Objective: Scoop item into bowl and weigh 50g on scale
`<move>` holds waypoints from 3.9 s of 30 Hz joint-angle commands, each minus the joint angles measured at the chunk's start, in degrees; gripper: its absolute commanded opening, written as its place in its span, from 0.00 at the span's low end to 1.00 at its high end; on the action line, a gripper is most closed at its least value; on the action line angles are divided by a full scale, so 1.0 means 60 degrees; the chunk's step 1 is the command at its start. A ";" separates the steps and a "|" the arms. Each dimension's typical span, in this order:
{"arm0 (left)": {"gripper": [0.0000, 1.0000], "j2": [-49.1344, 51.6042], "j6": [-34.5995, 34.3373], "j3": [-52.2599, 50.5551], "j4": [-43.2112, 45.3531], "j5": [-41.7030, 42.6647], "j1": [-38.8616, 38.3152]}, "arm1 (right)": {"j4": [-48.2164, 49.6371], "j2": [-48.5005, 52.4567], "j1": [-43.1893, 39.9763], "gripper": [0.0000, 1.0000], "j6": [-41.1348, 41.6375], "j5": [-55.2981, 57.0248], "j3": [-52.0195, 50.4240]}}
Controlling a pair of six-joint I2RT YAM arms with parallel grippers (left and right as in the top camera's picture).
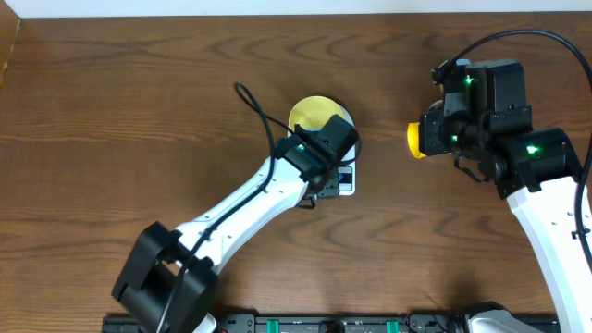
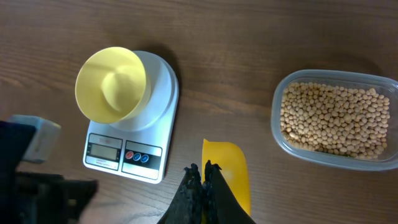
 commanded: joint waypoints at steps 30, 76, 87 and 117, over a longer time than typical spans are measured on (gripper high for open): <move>0.98 0.0237 0.1472 -0.0178 0.0761 -0.1399 -0.0029 | 0.0171 0.0189 -0.0069 0.01 -0.0022 0.0069 0.0142; 0.98 0.1453 0.1657 -0.0900 0.2124 -0.2055 -0.0029 | 0.0117 0.0189 -0.0066 0.01 -0.0018 0.0066 0.0142; 0.98 0.1453 0.1661 -0.0900 0.2240 -0.2240 -0.0018 | 0.0091 0.0193 -0.0066 0.01 -0.0022 0.0069 0.0142; 0.98 0.1581 0.1767 -0.0900 0.2667 -0.2408 -0.0018 | 0.0091 0.0193 -0.0066 0.01 -0.0025 0.0069 0.0135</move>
